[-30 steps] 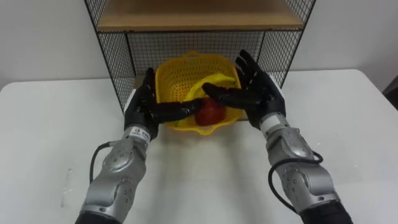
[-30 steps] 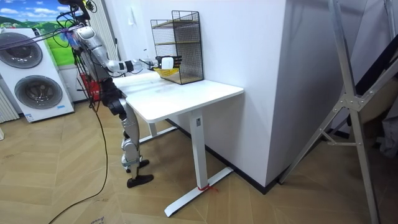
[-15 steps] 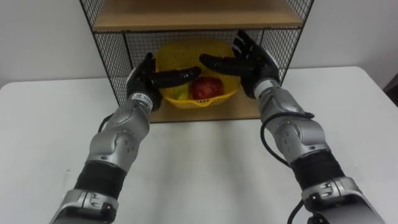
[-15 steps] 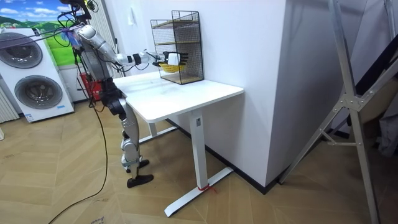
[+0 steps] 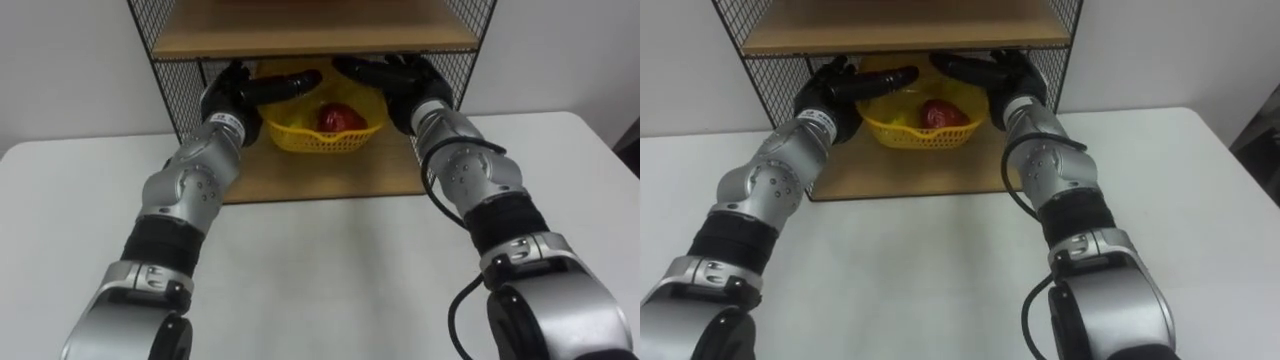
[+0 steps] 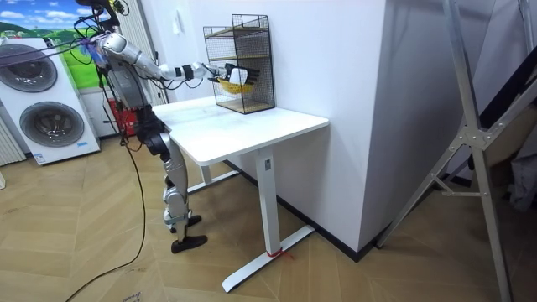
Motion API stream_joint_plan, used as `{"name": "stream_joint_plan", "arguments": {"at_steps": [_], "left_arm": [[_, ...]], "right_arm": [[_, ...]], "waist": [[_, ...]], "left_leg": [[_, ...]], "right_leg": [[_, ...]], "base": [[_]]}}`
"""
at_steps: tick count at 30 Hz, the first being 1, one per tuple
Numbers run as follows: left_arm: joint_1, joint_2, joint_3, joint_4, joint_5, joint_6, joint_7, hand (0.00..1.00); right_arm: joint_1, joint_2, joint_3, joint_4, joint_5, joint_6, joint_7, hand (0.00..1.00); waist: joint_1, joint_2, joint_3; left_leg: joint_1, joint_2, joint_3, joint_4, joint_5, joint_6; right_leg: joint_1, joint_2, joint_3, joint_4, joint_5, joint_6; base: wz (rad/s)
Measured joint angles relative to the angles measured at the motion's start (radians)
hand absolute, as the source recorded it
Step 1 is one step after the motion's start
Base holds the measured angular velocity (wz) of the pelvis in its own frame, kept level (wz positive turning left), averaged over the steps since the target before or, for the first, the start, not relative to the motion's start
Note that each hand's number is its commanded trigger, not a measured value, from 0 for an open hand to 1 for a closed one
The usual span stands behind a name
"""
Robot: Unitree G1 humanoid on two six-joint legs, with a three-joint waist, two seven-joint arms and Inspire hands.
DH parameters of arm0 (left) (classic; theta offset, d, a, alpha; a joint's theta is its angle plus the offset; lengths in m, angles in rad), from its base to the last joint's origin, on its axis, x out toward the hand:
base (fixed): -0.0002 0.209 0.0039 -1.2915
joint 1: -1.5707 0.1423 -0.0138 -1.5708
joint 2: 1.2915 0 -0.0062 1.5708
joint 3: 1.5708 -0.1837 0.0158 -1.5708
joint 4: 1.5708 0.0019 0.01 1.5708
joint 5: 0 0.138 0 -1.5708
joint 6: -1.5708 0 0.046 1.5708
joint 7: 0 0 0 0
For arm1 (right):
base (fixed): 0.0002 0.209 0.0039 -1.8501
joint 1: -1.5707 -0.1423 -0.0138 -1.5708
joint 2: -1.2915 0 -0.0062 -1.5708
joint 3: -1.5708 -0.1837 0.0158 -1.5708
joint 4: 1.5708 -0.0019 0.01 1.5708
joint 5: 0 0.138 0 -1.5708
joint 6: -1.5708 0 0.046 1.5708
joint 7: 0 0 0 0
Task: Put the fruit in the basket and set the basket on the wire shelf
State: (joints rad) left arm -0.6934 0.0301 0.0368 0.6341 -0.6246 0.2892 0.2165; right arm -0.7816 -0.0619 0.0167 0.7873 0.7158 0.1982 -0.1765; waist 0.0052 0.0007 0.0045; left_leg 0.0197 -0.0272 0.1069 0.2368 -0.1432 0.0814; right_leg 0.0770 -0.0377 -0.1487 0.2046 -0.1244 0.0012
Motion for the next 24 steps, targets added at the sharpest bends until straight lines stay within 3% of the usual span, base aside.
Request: {"name": "stream_joint_plan", "arguments": {"at_steps": [7, 12, 22, 24], "left_arm": [[-0.021, 0.011, 0.001, 0.019, 0.001, 0.033, 0.011, 0.00], [-0.022, 0.020, 0.002, 0.025, -0.005, 0.036, 0.011, 0.00], [-0.022, 0.096, 0.030, 0.027, -0.014, 0.058, 0.006, 0.00], [-0.022, 0.099, 0.030, 0.027, -0.016, 0.061, -0.004, 0.00]], "right_arm": [[-0.003, 0.000, -0.001, 0.031, 0.035, 0.004, -0.001, 0.00], [-0.003, -0.001, -0.003, 0.031, 0.034, 0.007, -0.010, 0.00], [0.000, -0.026, -0.041, 0.031, 0.029, 0.022, -0.003, 0.00], [0.000, -0.028, -0.041, 0.031, 0.031, 0.022, 0.004, 0.00]], "waist": [[0.001, 0.002, -0.0010], [-0.001, 0.007, -0.0012], [-0.008, 0.026, -0.0114], [-0.007, 0.027, -0.0119]], "left_leg": [[-0.008, 0.000, -0.001, 0.001, 0.000, 0.000], [-0.010, -0.001, -0.003, 0.000, 0.004, 0.000], [-0.014, -0.005, -0.023, 0.001, 0.007, -0.002], [-0.012, -0.005, -0.024, 0.000, 0.007, -0.002]], "right_leg": [[-0.008, 0.000, 0.001, 0.001, 0.000, 0.000], [-0.011, -0.002, -0.006, 0.000, 0.000, 0.000], [-0.008, -0.002, -0.020, -0.001, 0.000, -0.001], [-0.006, -0.001, -0.019, -0.001, 0.000, -0.001]], "base": [[0.00], [0.00], [0.05], [0.00]]}}
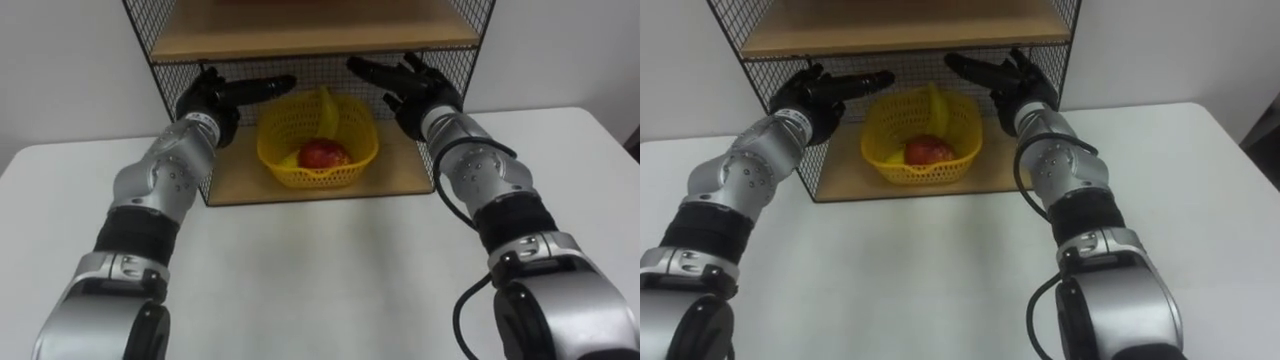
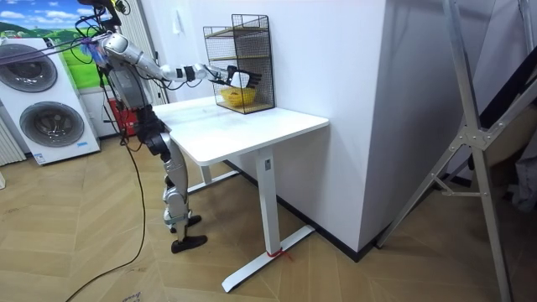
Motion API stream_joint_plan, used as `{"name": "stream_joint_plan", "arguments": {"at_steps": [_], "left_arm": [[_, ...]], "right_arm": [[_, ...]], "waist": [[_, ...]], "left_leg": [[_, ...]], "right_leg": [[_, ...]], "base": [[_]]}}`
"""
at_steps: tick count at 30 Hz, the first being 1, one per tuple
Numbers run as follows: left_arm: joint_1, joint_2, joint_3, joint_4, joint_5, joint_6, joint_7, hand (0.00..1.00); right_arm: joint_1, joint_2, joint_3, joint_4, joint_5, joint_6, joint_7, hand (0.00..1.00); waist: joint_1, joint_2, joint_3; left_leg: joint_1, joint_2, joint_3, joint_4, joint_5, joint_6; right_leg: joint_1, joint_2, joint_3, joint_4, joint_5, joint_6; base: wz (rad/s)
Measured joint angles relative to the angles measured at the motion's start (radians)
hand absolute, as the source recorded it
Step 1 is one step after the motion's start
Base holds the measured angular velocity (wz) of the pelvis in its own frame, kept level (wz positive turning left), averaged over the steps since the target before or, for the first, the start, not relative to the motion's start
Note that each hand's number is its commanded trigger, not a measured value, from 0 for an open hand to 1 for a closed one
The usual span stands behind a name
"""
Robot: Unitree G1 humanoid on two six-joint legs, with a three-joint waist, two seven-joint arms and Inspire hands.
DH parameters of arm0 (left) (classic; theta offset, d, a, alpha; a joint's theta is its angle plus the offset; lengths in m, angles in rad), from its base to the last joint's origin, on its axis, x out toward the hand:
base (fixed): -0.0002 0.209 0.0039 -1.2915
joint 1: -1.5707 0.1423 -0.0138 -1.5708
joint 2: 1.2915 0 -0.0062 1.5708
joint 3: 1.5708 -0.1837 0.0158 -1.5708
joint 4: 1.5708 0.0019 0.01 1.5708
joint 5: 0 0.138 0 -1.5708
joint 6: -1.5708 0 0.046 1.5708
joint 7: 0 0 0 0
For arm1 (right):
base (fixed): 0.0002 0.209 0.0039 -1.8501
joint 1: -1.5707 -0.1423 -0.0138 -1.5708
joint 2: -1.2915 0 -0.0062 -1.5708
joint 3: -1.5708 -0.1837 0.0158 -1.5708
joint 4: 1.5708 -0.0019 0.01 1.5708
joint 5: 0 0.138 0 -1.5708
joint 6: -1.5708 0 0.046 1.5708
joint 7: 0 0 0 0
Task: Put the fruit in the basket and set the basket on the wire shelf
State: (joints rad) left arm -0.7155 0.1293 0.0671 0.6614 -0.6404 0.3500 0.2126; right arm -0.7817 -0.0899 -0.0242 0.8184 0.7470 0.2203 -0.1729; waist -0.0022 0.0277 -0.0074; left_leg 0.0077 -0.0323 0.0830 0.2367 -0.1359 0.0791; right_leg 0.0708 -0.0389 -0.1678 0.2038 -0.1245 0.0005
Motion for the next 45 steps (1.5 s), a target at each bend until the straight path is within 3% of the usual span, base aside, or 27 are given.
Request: {"name": "stream_joint_plan", "arguments": {"at_steps": [6, 13, 22, 29, 34, 36, 38, 42, 45], "left_arm": [[0.004, 0.003, 0.000, 0.001, 0.002, 0.001, -0.006, 0.00], [0.010, 0.007, 0.010, 0.005, 0.004, 0.031, -0.037, 0.00], [0.015, 0.018, 0.010, 0.028, 0.003, 0.045, -0.112, 0.00], [0.015, 0.018, 0.010, 0.025, 0.004, 0.045, -0.115, 0.00], [0.018, 0.004, 0.010, -0.006, 0.049, 0.037, -0.095, 0.00], [0.043, 0.001, 0.009, -0.050, 0.064, 0.031, -0.091, 0.00], [0.117, -0.011, -0.010, -0.144, 0.069, -0.002, -0.094, 0.00], [0.237, -0.032, -0.035, -0.250, 0.149, -0.008, -0.091, 0.00], [0.285, -0.044, -0.039, -0.297, 0.202, -0.008, -0.087, 0.00]], "right_arm": [[0.000, -0.003, -0.001, 0.000, 0.001, 0.003, 0.008, 0.00], [0.015, -0.014, -0.005, 0.000, -0.002, 0.041, 0.013, 0.00], [0.036, -0.015, -0.028, 0.000, 0.010, 0.062, 0.012, 0.00], [0.036, -0.017, -0.032, -0.005, 0.027, 0.062, 0.012, 0.00], [0.054, -0.016, -0.028, -0.101, -0.061, 0.060, 0.013, 0.00], [0.075, -0.016, -0.026, -0.148, -0.074, 0.055, 0.017, 0.00], [0.146, -0.019, -0.011, -0.242, -0.089, 0.049, 0.024, 0.00], [0.292, -0.020, 0.015, -0.403, -0.159, 0.043, 0.043, 0.00], [0.335, -0.019, 0.027, -0.452, -0.211, 0.043, 0.054, 0.00]], "waist": [[0.003, 0.005, 0.0016], [0.006, 0.018, 0.0013], [0.009, 0.018, 0.0013], [0.009, 0.017, 0.0005], [0.011, 0.009, -0.0009], [0.011, 0.001, -0.0042], [0.009, -0.014, -0.0058], [0.009, -0.031, -0.0142], [0.008, -0.041, -0.0128]], "left_leg": [[0.000, 0.000, -0.002, -0.004, 0.000, 0.000], [0.002, -0.001, -0.004, -0.006, 0.000, -0.001], [0.006, -0.002, -0.005, 0.001, 0.000, -0.001], [0.008, -0.002, -0.004, 0.001, 0.001, -0.001], [0.005, -0.002, -0.003, 0.001, 0.001, -0.002], [0.006, -0.002, -0.004, -0.001, 0.002, -0.002], [0.016, -0.002, -0.006, -0.004, 0.003, -0.003], [0.027, -0.002, -0.005, -0.010, 0.003, -0.003], [0.034, -0.002, -0.005, -0.012, 0.002, -0.004]], "right_leg": [[0.000, 0.000, -0.002, 0.000, 0.000, 0.000], [0.005, -0.001, -0.010, 0.000, -0.001, -0.001], [0.010, -0.002, -0.012, -0.001, -0.006, -0.002], [0.011, -0.003, -0.012, 0.001, -0.009, -0.002], [0.008, -0.004, -0.015, 0.003, -0.011, -0.002], [0.010, -0.006, -0.022, 0.002, -0.011, -0.003], [0.018, -0.006, -0.021, 0.002, -0.011, -0.003], [0.027, -0.006, -0.020, 0.000, -0.014, -0.002], [0.025, -0.008, -0.021, 0.000, -0.022, -0.002]], "base": [[0.00], [0.01], [0.01], [0.00], [0.00], [0.00], [0.00], [0.00], [0.00]]}}
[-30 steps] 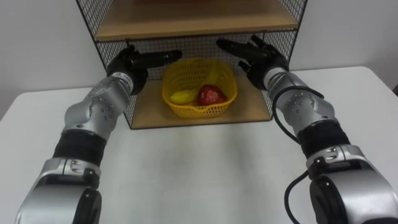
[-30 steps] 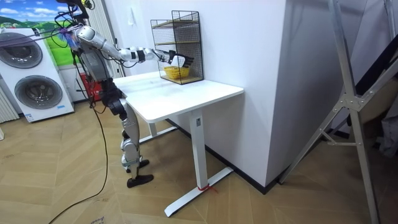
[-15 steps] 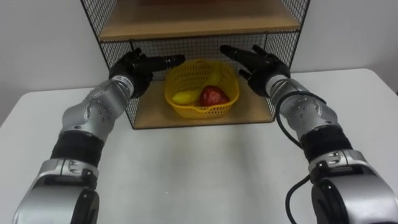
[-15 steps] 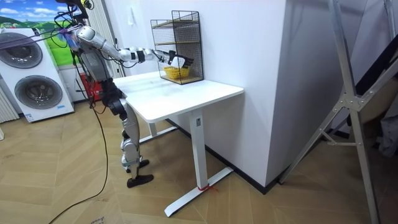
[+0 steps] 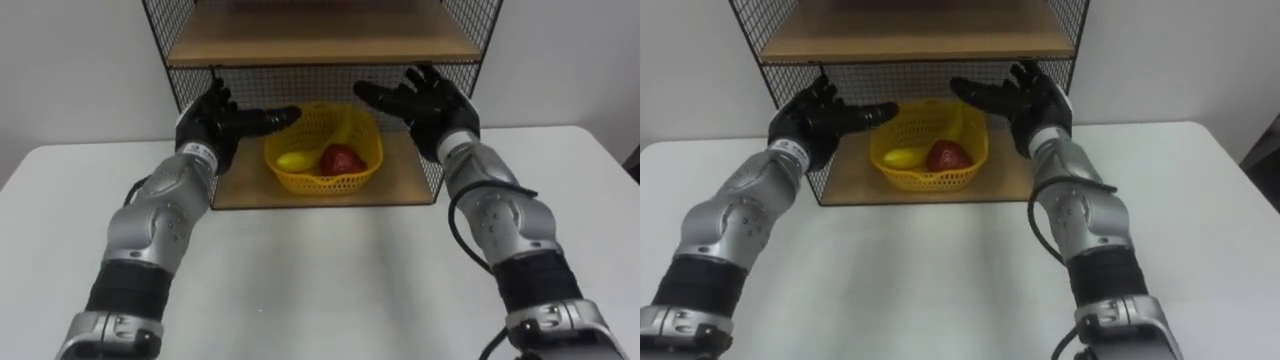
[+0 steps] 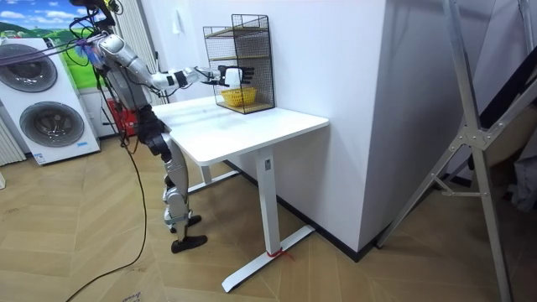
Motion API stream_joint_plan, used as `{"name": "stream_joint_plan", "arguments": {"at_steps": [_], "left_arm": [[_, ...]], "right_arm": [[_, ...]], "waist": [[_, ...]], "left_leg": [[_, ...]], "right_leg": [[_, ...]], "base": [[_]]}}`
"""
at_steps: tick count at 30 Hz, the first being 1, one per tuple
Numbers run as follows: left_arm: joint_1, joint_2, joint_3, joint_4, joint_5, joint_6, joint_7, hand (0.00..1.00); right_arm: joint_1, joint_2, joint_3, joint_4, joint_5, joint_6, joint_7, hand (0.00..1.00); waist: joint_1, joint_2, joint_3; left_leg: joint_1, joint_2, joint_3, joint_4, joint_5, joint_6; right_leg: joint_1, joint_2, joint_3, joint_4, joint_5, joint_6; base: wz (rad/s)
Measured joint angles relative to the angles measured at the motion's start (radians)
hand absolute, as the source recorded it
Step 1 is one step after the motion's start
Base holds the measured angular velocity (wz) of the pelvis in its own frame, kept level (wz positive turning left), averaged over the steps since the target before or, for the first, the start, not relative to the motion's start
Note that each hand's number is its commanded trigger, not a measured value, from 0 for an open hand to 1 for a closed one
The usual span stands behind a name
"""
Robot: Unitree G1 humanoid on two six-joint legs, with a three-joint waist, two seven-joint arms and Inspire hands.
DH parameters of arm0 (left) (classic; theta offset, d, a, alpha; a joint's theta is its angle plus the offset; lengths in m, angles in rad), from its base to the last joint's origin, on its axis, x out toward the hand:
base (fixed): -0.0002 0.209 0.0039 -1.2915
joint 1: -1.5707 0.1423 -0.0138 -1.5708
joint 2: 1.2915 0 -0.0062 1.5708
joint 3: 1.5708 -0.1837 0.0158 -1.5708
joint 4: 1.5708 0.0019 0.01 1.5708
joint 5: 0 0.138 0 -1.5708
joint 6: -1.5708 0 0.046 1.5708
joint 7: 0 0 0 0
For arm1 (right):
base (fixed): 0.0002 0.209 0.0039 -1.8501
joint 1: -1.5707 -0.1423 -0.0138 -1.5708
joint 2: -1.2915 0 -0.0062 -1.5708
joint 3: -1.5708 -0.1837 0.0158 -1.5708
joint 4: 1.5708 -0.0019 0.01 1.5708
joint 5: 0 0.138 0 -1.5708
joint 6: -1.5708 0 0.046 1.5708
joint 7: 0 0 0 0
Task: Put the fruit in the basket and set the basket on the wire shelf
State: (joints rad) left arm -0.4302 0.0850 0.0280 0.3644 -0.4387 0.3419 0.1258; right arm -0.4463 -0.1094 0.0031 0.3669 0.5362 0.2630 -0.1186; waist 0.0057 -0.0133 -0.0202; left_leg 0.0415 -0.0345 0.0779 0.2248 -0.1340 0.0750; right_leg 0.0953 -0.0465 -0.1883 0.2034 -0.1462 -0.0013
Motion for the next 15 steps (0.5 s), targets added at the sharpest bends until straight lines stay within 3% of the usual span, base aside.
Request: {"name": "stream_joint_plan", "arguments": {"at_steps": [3, 6, 8, 11, 15], "left_arm": [[0.004, -0.002, 0.000, -0.023, -0.001, 0.000, 0.002, 0.00], [0.022, -0.002, -0.001, -0.092, 0.000, -0.008, 0.006, 0.00], [0.079, -0.002, -0.013, -0.174, -0.001, -0.031, 0.019, 0.00], [0.139, -0.001, -0.022, -0.228, 0.001, -0.039, 0.023, 0.00], [0.171, 0.002, -0.035, -0.250, 0.003, -0.039, 0.023, 0.00]], "right_arm": [[0.000, 0.000, 0.005, -0.006, -0.017, 0.000, -0.002, 0.00], [0.010, 0.000, 0.007, -0.048, -0.023, 0.000, -0.010, 0.00], [0.049, -0.001, 0.013, -0.112, -0.031, -0.010, -0.012, 0.00], [0.113, -0.001, 0.016, -0.174, -0.033, -0.014, -0.018, 0.00], [0.172, -0.003, 0.017, -0.222, -0.071, -0.014, -0.018, 0.00]], "waist": [[0.001, -0.001, 0.0010], [0.000, -0.002, 0.0100], [-0.001, -0.001, 0.0141], [-0.001, -0.002, 0.0147], [-0.003, -0.003, 0.0159]], "left_leg": [[0.007, 0.000, 0.000, -0.004, 0.000, 0.000], [0.007, 0.000, 0.000, -0.007, 0.002, -0.001], [0.007, 0.000, 0.002, -0.012, 0.004, -0.002], [0.009, 0.000, 0.002, -0.020, 0.005, -0.003], [0.005, 0.001, 0.002, -0.021, 0.006, -0.003]], "right_leg": [[0.006, 0.000, 0.000, -0.002, 0.001, -0.001], [0.007, -0.001, -0.001, -0.003, 0.003, -0.003], [0.009, 0.002, 0.002, -0.005, 0.004, -0.003], [0.008, 0.005, 0.010, -0.018, 0.006, -0.001], [0.006, 0.004, 0.011, -0.018, 0.006, -0.001]], "base": [[0.00], [0.00], [0.00], [0.00], [0.00]]}}
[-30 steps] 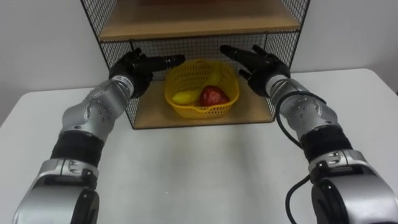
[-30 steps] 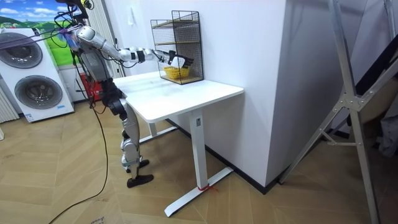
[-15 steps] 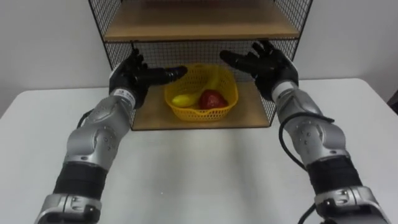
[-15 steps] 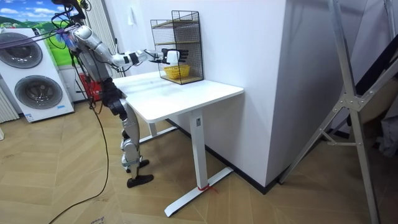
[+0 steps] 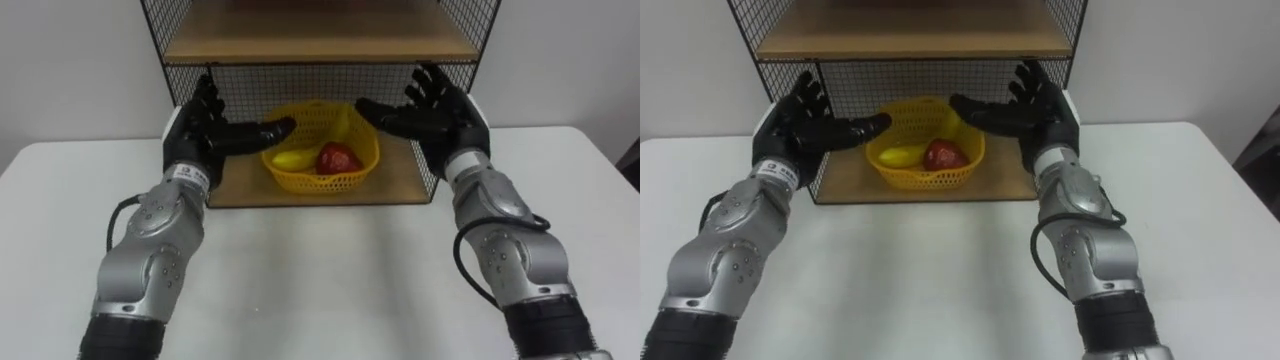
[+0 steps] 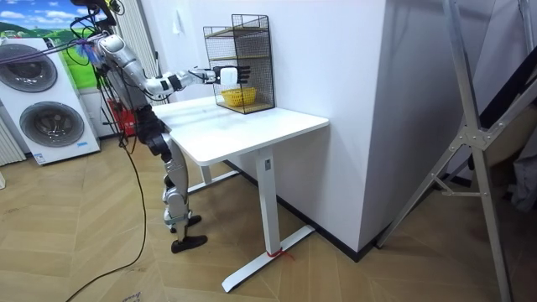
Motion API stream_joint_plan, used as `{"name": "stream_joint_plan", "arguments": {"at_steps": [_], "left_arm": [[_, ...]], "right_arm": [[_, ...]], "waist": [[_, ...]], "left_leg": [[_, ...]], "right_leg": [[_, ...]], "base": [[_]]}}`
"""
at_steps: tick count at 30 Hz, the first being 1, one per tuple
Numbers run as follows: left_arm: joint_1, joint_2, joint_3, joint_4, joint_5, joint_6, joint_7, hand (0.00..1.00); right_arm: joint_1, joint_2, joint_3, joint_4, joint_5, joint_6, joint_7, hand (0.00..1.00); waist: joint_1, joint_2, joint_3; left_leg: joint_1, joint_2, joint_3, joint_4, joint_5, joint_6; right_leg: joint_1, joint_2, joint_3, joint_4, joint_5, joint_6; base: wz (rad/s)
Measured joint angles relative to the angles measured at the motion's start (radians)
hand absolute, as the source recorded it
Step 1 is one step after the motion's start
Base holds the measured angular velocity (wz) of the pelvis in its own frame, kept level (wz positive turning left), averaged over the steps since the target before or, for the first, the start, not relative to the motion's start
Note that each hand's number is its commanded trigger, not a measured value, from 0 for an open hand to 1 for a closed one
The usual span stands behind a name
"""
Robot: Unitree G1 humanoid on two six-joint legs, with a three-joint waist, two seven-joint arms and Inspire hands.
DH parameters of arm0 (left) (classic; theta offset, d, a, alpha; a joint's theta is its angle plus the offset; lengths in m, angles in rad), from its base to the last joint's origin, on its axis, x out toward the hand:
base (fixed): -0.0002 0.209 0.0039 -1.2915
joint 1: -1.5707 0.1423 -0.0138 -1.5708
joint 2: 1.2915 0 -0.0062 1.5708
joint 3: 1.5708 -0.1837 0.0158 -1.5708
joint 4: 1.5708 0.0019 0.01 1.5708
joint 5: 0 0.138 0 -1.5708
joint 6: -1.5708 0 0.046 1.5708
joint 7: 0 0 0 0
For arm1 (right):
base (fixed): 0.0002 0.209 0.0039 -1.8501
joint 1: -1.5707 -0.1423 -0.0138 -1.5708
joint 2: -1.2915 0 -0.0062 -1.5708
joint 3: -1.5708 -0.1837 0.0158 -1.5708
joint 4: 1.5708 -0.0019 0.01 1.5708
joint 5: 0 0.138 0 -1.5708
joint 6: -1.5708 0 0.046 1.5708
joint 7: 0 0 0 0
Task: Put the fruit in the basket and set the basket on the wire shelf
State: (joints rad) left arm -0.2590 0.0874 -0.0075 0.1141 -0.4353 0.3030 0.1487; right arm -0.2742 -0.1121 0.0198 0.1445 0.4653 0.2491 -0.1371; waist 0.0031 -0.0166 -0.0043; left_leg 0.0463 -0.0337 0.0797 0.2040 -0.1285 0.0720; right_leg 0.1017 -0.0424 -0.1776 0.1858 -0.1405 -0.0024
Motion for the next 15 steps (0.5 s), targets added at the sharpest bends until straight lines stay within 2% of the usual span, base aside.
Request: {"name": "stream_joint_plan", "arguments": {"at_steps": [6, 9, 12, 15], "left_arm": [[0.045, -0.002, -0.039, -0.065, 0.065, -0.009, -0.006, 0.00], [0.106, -0.008, -0.046, -0.118, 0.086, -0.045, -0.007, 0.00], [0.168, -0.008, -0.045, -0.161, 0.088, -0.079, -0.007, 0.00], [0.227, -0.011, -0.045, -0.174, 0.060, -0.120, -0.007, 0.00]], "right_arm": [[0.032, 0.000, 0.001, -0.049, -0.082, -0.002, 0.010, 0.00], [0.083, 0.001, 0.000, -0.117, -0.103, -0.030, 0.026, 0.00], [0.152, 0.000, 0.000, -0.154, -0.131, -0.077, 0.056, 0.00], [0.228, 0.002, 0.002, -0.183, -0.229, -0.085, 0.068, 0.00]], "waist": [[-0.001, -0.002, 0.0019], [-0.002, -0.002, 0.0018], [-0.004, -0.003, 0.0022], [-0.001, -0.003, 0.0023]], "left_leg": [[-0.001, 0.001, 0.004, -0.002, 0.000, 0.000], [0.000, 0.002, 0.007, -0.005, 0.002, -0.001], [0.001, 0.003, 0.007, -0.004, 0.002, -0.002], [0.000, 0.003, 0.006, -0.006, 0.002, -0.003]], "right_leg": [[-0.008, 0.001, 0.000, 0.000, 0.000, -0.001], [-0.011, 0.004, 0.014, 0.001, 0.001, -0.001], [-0.010, 0.007, 0.024, -0.001, 0.001, -0.001], [-0.012, 0.008, 0.025, -0.001, 0.000, 0.000]], "base": [[-0.02], [-0.03], [-0.01], [0.00]]}}
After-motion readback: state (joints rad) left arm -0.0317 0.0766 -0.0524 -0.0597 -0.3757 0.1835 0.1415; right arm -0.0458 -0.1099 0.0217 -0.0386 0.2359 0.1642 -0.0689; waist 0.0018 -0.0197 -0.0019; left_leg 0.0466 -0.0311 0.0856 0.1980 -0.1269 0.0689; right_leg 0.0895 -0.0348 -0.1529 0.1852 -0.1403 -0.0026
